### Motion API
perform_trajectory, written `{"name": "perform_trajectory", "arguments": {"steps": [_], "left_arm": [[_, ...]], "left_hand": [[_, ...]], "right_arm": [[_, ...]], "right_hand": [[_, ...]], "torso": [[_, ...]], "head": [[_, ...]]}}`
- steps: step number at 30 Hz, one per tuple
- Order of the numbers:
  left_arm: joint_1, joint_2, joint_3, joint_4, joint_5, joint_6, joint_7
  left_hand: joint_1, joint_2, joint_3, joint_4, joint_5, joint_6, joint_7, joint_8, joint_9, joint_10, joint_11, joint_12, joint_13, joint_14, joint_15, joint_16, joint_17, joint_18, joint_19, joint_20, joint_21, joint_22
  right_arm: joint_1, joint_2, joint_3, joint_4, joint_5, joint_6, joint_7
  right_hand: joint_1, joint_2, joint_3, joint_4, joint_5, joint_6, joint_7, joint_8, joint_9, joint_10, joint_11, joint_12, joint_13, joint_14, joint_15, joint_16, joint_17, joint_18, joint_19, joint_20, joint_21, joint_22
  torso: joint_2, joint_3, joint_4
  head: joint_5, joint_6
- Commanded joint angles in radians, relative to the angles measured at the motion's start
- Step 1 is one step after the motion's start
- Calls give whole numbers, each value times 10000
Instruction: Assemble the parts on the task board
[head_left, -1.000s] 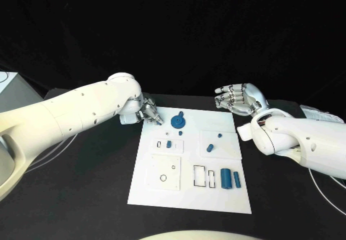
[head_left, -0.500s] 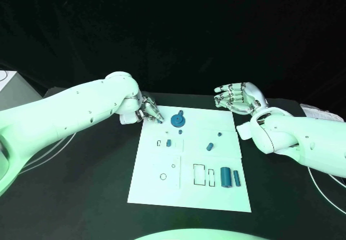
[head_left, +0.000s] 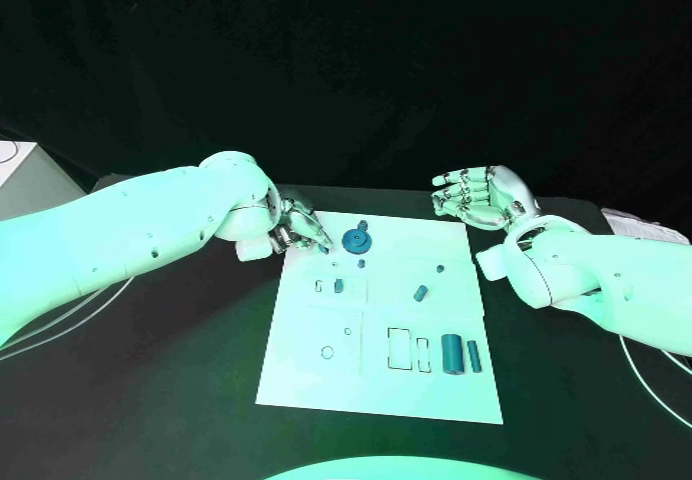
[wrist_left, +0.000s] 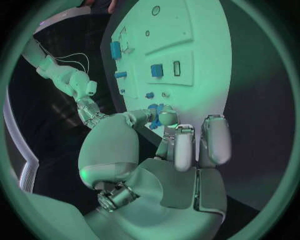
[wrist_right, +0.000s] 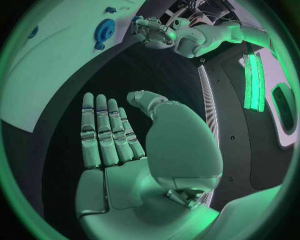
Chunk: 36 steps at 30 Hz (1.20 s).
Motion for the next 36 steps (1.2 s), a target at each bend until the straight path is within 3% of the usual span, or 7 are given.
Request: {"name": "perform_trajectory", "arguments": {"steps": [1, 8, 14, 20, 24, 28, 36], "left_arm": [[-47, -281, -16, 546, -131, -841, 43], [-201, -954, -100, 1655, -756, -1529, 79], [-364, -1429, -240, 2503, -1387, -2154, 109], [-670, -1750, -303, 3096, -1927, -2799, 145], [-873, -1846, -317, 3287, -2171, -3078, 165], [-979, -1856, -323, 3364, -2335, -3244, 178], [-1034, -1771, -328, 3324, -2563, -3007, 166]], "left_hand": [[-116, -11, 1891, -1949, 82, 141, -158, 49, -2, 74, -5, 73, 28, 841, -63, 57, 1911, -82, 41, -45, 67, 221], [-172, -30, 1930, -2011, 189, 193, -184, 92, 2, 176, -29, 182, 149, 852, -80, 75, 1942, -98, 90, -60, 116, 283], [-195, -42, 1959, -2038, 221, 219, -196, 109, 0, 222, -40, 231, 209, 851, -88, 73, 1937, -106, 115, -67, 141, 315], [-215, -58, 1993, -2063, 234, 248, -208, 122, -7, 266, -52, 275, 262, 854, -96, 77, 1943, -117, 147, -74, 173, 357], [-231, -70, 2018, -2075, 236, 271, -217, 130, -14, 297, -60, 303, 295, 856, -103, 80, 1947, -122, 163, -78, 188, 375], [-236, -73, 2027, -2079, 236, 278, -220, 133, -16, 306, -63, 310, 301, 856, -105, 79, 1945, -122, 164, -80, 190, 377], [-247, -81, 2043, -2084, 233, 290, -224, 136, -21, 332, -67, 339, 344, 858, -109, 82, 1951, -125, 175, -83, 200, 389]], "right_arm": [[-22, -15, 3, 7, -179, 161, 56], [-62, -43, 2, 4, -221, 165, 54], [-98, -59, 1, 7, -255, 165, 52], [-124, -76, 1, 19, -272, 163, 53], [-131, -82, 1, 21, -277, 166, 51], [-135, -89, 1, 25, -279, 171, 48], [-137, -93, 1, 33, -280, 183, 43]], "right_hand": [[-5, 87, -1, -46, 36, 7, 144, -57, -9, -11, 17, -38, -8, 34, 48, -30, -12, 38, 58, 44, -5, -15], [-5, 87, -1, -46, 36, 7, 144, -57, -9, -11, 17, -38, -8, 34, 48, -30, -12, 38, 58, 44, -5, -15], [1, 91, 5, -56, 60, 13, 142, -58, -9, -3, 14, -41, -7, 40, 46, -29, -18, 40, 63, 42, -2, -27], [1, 91, 5, -56, 60, 13, 142, -58, -9, -3, 14, -41, -7, 40, 46, -29, -18, 40, 63, 42, -2, -27], [1, 91, 5, -56, 60, 13, 142, -58, -9, -3, 14, -41, -7, 40, 46, -29, -18, 40, 63, 42, -2, -27], [5, 94, 11, -68, 83, 21, 140, -59, -9, 7, 12, -45, -7, 43, 45, -31, -26, 41, 67, 41, 0, -41], [5, 94, 11, -68, 83, 21, 140, -59, -9, 7, 12, -45, -7, 43, 45, -31, -26, 41, 67, 41, 0, -41]], "torso": [[-62, 28, 30], [-126, 44, 68], [-149, 41, 81], [-163, 34, 101], [-147, 32, 89], [-138, 36, 87], [-144, 45, 77]], "head": [[-12, -46], [-13, -123], [14, -164], [-12, -222], [-2, -244], [7, -277], [35, -345]]}}
